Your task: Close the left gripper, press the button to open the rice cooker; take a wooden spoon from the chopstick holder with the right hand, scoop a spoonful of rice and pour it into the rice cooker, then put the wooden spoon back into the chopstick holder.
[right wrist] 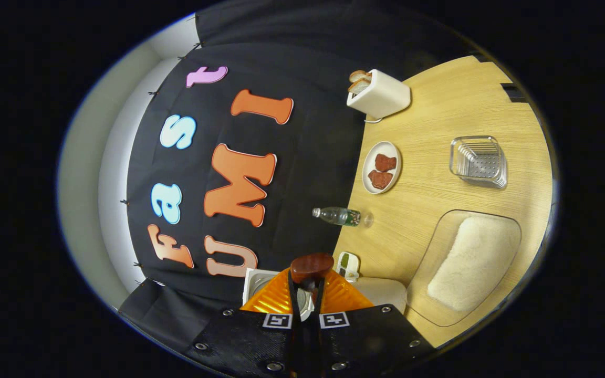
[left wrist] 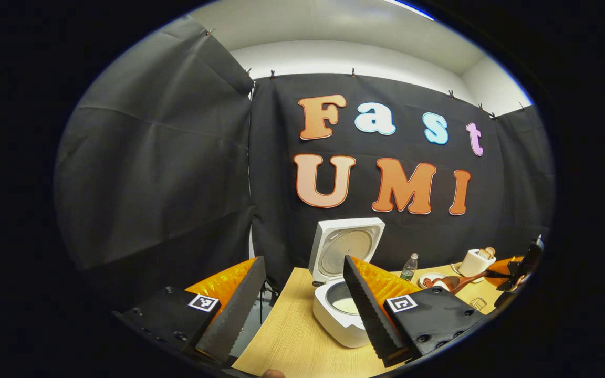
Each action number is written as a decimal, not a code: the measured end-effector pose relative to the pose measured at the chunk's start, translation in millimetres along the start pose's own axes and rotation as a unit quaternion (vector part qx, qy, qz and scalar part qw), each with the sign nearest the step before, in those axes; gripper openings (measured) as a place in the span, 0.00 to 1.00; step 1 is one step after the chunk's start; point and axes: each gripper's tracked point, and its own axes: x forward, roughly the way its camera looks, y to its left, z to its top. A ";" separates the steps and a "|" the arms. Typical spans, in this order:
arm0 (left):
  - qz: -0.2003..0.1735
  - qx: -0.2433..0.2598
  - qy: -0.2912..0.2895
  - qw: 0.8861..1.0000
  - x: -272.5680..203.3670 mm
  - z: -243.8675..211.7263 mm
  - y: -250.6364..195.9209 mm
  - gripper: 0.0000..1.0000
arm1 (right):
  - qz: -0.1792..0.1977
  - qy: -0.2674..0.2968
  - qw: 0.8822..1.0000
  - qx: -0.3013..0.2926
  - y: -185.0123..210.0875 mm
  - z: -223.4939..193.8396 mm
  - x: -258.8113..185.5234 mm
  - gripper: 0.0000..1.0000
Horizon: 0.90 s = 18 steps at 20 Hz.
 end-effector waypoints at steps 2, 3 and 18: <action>-0.003 0.000 0.003 1.000 1.0 -1.7 0.0 1.00 | 0.011 0.009 1.000 -0.013 20.5 -11.8 17.0 0.05; -0.003 0.002 0.004 1.000 1.7 -3.9 0.7 1.00 | 0.016 0.012 1.000 -0.022 28.9 -17.2 23.9 0.05; 0.006 0.009 0.020 1.000 18.1 -20.7 15.2 1.00 | 0.028 0.044 0.973 -0.227 84.6 -96.5 99.1 0.05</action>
